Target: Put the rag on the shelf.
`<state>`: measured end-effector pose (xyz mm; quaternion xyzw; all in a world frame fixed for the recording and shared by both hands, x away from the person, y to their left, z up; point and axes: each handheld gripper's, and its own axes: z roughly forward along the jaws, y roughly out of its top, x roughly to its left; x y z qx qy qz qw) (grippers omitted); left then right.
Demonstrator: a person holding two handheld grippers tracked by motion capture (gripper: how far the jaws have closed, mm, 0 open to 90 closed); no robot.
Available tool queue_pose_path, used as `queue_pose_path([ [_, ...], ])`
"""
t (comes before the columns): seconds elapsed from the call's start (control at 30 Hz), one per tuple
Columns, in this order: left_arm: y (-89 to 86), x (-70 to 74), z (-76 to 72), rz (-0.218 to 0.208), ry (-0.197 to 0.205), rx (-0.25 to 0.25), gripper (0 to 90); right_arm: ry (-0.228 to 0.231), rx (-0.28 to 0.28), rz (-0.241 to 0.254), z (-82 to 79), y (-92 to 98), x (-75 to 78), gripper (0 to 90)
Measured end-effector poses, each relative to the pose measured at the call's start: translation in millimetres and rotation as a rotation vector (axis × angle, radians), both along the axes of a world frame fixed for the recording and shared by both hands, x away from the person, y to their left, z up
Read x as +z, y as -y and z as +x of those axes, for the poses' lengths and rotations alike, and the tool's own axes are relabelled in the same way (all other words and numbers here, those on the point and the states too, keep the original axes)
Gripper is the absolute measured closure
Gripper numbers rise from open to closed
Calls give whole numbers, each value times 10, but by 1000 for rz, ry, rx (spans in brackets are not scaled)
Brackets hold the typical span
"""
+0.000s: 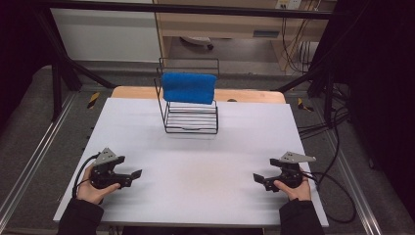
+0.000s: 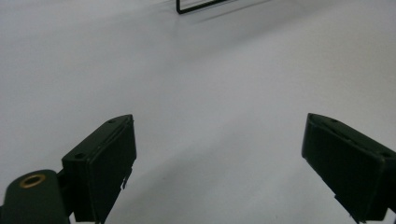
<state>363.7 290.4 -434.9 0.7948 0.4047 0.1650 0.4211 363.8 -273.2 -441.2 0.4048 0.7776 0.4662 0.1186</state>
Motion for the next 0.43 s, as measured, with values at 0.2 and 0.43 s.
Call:
queue_pose_path([
  [0.2, -31, -69, -54, 22, 0, -5, 102, -19, -3, -10, -79, 47, -55, 7],
  [0.43, -42, -85, -71, 25, -2, -6, 100, -28, 4, -21, -76, 37, -64, 8],
])
